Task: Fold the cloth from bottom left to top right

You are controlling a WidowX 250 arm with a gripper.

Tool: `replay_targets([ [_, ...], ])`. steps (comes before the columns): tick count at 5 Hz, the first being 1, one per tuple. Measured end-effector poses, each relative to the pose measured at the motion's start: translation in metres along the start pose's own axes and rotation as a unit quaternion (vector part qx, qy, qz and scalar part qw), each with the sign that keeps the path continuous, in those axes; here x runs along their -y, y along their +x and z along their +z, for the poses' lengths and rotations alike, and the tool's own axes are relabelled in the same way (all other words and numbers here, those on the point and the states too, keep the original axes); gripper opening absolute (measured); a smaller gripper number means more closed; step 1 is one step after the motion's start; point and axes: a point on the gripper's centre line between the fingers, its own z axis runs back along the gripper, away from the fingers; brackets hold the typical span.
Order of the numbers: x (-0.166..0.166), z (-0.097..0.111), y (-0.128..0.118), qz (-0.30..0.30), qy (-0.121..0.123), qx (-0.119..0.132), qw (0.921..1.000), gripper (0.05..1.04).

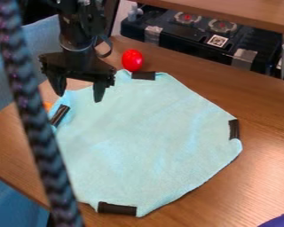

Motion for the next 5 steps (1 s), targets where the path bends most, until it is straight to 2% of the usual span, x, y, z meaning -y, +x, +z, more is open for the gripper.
replay_targets([
  [1, 0.001, -0.007, -0.005, -0.003, 0.004, -0.013, 0.9999, 1.001],
  [2, -0.018, -0.025, -0.002, -0.014, 0.031, -0.01, 0.9994, 1.001],
  [3, -0.033, -0.032, -0.004, -0.028, 0.047, -0.004, 0.9985, 1.001],
  [4, -0.039, -0.04, -0.011, -0.044, 0.075, -0.028, 0.9958, 1.001],
  [5, -0.034, -0.044, -0.015, -0.069, 0.094, -0.041, 0.9923, 1.001],
])
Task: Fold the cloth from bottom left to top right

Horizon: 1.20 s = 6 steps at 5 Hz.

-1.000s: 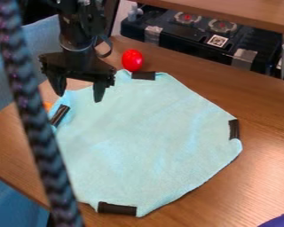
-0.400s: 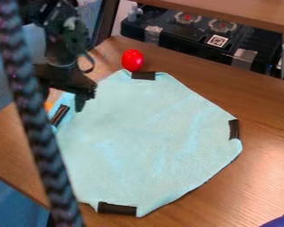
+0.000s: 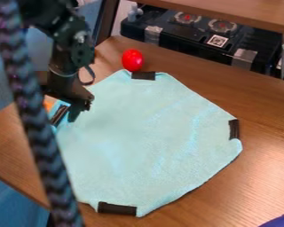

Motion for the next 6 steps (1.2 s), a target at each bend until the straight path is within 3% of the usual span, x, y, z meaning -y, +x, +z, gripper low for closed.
replay_targets([
  [3, 0.01, -0.014, 0.0, -0.019, 0.052, -0.034, 0.9979, 1.001],
  [5, 0.007, -0.012, 0.006, -0.005, 0.063, -0.039, 0.9972, 0.997],
  [6, 0.005, -0.012, 0.009, -0.006, 0.07, -0.03, 0.9971, 0.951],
])
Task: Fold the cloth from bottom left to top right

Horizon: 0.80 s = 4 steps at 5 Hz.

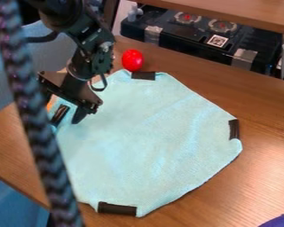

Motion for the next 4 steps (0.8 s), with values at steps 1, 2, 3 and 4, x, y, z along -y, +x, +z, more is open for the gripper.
replay_targets([
  [1, -0.0017, -0.0072, -0.0045, 0.007, 0.021, -0.015, 0.9997, 0.719],
  [2, -0.0024, -0.0098, -0.0001, 0.012, 0.032, -0.018, 0.9993, 0.726],
  [3, -0.0023, -0.012, -0.0005, 0.013, 0.036, -0.019, 0.9991, 0.661],
  [4, -0.0024, -0.012, -0.0001, 0.015, 0.037, -0.018, 0.9991, 0.371],
])
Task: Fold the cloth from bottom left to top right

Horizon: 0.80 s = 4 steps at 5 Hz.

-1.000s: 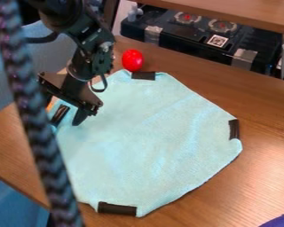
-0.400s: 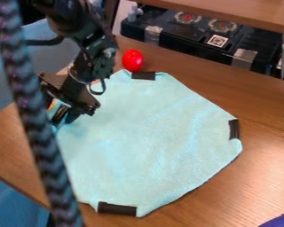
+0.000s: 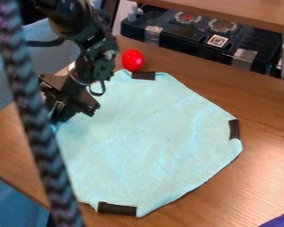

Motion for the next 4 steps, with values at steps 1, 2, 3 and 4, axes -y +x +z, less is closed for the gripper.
replay_targets([
  [1, 0.002, 0.001, -0.003, -0.001, -0.006, -0.009, 0.9999, 0.171],
  [2, 0.005, 0.007, -0.002, 0.004, -0.019, -0.028, 0.9994, 0.071],
  [3, 0.013, 0.028, 0.006, 0.016, -0.045, -0.054, 0.9974, 0.055],
  [4, 0.02, 0.058, 0.018, 0.048, -0.079, -0.09, 0.9916, 0.055],
])
